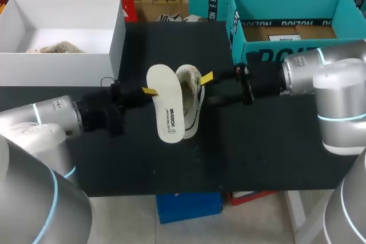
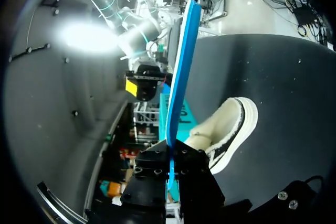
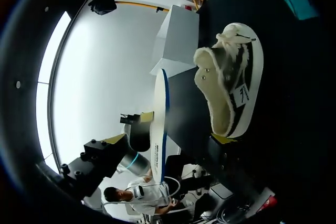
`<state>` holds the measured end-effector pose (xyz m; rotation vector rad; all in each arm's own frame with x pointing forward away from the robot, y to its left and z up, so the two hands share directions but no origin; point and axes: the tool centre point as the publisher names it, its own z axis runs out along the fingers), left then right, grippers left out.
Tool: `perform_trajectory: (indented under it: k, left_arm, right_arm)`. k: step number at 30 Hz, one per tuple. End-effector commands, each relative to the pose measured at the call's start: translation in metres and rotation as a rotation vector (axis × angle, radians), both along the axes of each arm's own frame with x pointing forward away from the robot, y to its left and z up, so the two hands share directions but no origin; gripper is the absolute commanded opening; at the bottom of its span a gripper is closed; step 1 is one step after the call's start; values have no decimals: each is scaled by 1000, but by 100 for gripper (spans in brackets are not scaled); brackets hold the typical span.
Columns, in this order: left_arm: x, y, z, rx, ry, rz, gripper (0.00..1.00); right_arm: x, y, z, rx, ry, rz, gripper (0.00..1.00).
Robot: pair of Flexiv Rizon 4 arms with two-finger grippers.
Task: Take the shoe out of the shoebox, open the shoe tongue, remove and reinsert the insole, then place the shoe into the shoebox
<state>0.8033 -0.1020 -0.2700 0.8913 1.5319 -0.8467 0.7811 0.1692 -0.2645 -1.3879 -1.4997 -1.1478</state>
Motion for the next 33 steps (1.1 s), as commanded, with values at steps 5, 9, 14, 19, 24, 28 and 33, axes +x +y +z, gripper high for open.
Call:
perform_trajectory:
  k: [5,9,14,19,24,28,33]
  left_arm:
    - [-19,17,1,88,105,-50,0]
    - [-27,20,-3,107,137,-84,0]
    - [-35,23,-6,136,163,-118,0]
    - [-41,27,-10,168,190,-150,0]
    - [-44,29,-12,183,212,-174,0]
    - [-46,27,-15,192,231,-197,0]
    - [-48,25,-16,201,244,-217,0]
  right_arm:
    - [-35,-30,22,-95,-20,-223,100]
    - [-47,-40,28,-119,-23,-286,100]
    - [-61,-52,35,-145,-34,-371,100]
    - [-77,-61,43,-182,-48,-460,100]
    - [-93,-70,51,-216,-55,-533,100]
    - [-103,-76,54,-237,-52,-581,100]
    - [-114,-80,58,-253,-51,-608,100]
